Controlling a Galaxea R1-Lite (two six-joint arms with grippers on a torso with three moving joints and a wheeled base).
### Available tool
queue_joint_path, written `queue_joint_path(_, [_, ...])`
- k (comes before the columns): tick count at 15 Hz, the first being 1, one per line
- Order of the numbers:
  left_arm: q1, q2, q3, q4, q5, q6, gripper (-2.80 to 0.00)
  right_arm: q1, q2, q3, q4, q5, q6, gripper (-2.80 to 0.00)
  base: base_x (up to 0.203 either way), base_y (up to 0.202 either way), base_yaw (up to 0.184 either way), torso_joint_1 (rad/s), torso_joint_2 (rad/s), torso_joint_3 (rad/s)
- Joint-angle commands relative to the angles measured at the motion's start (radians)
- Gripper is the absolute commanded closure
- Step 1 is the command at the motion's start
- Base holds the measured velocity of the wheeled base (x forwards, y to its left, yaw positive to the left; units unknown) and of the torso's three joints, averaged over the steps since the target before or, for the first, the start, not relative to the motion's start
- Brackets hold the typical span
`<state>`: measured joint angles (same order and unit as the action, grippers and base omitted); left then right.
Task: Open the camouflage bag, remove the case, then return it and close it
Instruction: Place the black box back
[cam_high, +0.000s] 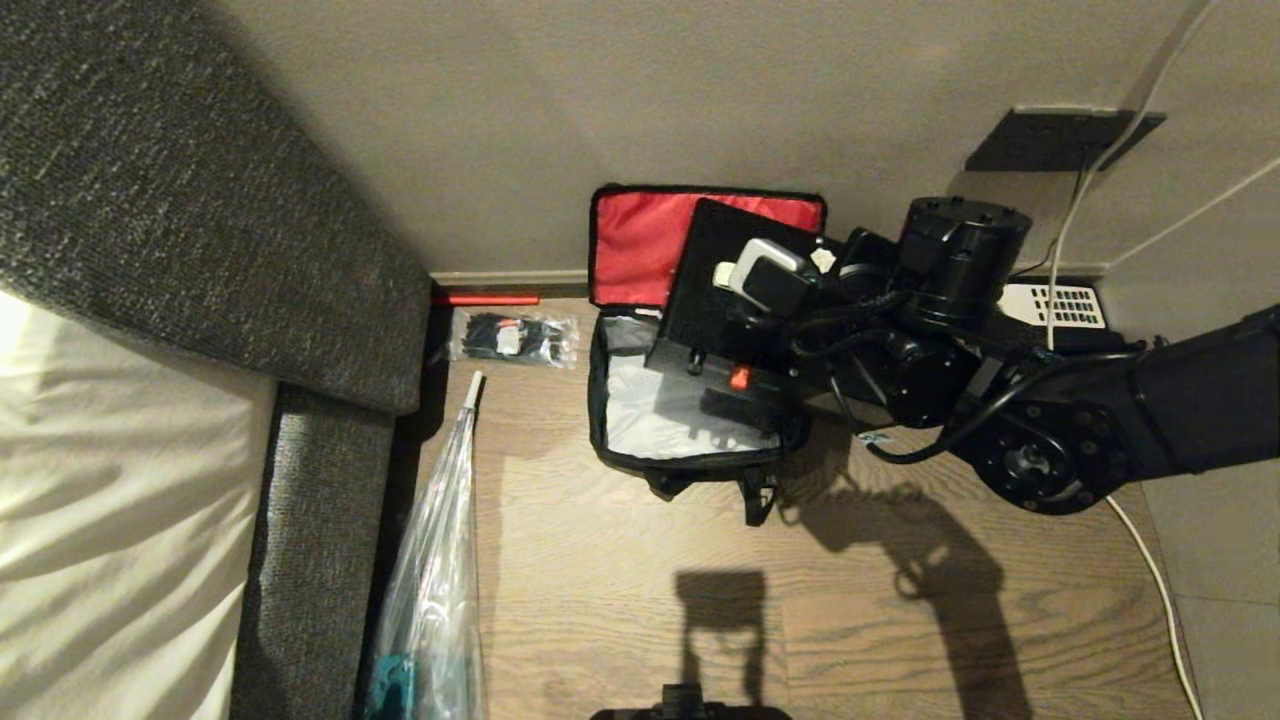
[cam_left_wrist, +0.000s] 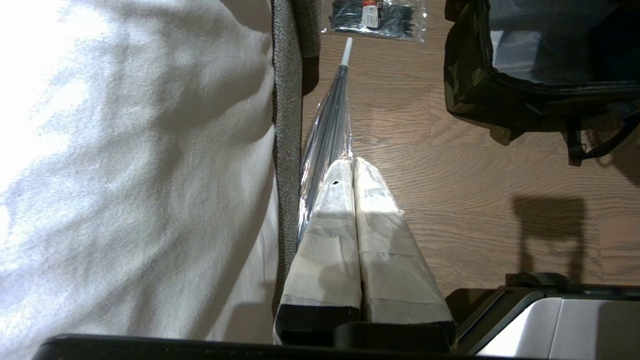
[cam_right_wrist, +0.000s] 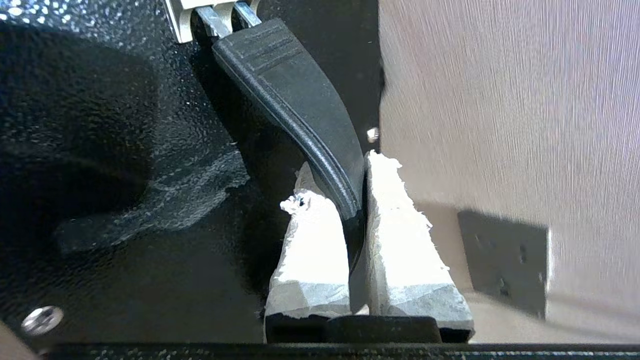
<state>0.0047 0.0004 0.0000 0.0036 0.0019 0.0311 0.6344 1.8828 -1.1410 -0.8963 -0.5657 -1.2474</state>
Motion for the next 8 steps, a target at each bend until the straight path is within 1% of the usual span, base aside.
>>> queue_joint_path(1, [0.000,-0.002,0.002,-0.001,0.000,0.000,0.00,0.033,0.008,-0.026,0.017,-0.003,-0.006,0.00,0.000,0.000,0.000,0.000,0.00,0.000])
queue_joint_path(5, [0.000,-0.002,0.002,-0.001,0.000,0.000,0.00,0.088,0.052,-0.100,0.053,0.001,0.001,0.00,0.000,0.000,0.000,0.000,0.00,0.000])
queue_joint_path(8, [0.000,-0.002,0.003,-0.001,0.001,0.000,0.00,0.100,0.082,-0.117,0.068,0.081,-0.002,0.00,0.000,0.000,0.000,0.000,0.00,0.000])
